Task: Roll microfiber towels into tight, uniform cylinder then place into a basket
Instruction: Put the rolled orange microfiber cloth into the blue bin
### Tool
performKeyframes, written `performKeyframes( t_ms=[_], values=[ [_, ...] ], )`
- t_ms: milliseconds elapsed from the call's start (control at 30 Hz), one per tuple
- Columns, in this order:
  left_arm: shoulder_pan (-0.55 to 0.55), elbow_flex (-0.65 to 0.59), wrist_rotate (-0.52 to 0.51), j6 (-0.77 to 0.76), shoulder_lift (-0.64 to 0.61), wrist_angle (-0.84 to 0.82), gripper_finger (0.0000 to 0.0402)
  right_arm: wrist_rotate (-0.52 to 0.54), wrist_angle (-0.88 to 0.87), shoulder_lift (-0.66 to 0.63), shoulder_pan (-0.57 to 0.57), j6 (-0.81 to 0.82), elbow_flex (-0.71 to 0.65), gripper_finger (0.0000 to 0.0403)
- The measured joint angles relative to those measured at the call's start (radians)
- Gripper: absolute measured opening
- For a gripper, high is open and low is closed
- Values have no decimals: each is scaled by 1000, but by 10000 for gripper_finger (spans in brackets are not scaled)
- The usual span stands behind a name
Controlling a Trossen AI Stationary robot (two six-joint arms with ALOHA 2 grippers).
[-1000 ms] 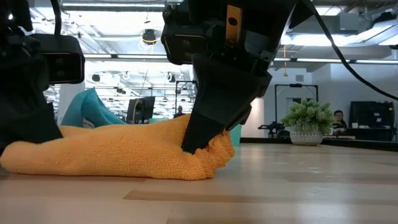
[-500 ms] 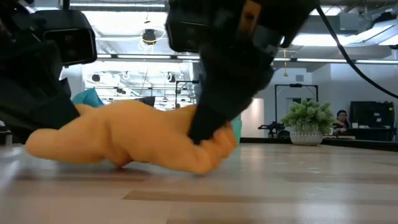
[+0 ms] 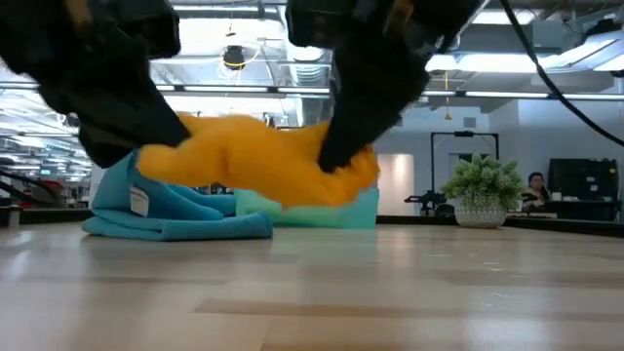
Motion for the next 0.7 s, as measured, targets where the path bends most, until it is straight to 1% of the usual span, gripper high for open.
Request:
performKeyframes(
  t_ms=[67,133,167,200,267,333,400,467,567,600,700],
  values=[
    [36,0,0,13,-29,-39,4,3,6,-5,-18,-19,5,42],
    [71,0,8,41,-56,-88,4,8,-36,-24,-35,-39,-1,42],
    [87,0,17,57,-69,-103,4,7,-30,-31,-46,-48,0,42],
    [107,0,29,71,-81,-109,4,7,-23,-40,-58,-59,4,42],
    [143,0,43,104,-104,-128,4,18,-67,-73,-80,-83,0,42],
    [176,0,42,142,-123,-146,4,25,-52,-88,-109,-118,4,42],
    [219,0,43,184,-143,-158,4,27,-86,-109,-142,-151,0,42],
    [267,0,55,221,-168,-189,4,27,-68,-116,-177,-184,3,42],
    [354,0,97,278,-184,-198,4,26,-85,-132,-230,-221,1,42],
    [386,0,117,301,-194,-216,4,27,-83,-132,-248,-235,3,42],
    [485,0,188,354,-198,-201,4,25,-101,-131,-301,-270,1,42]
  ],
)
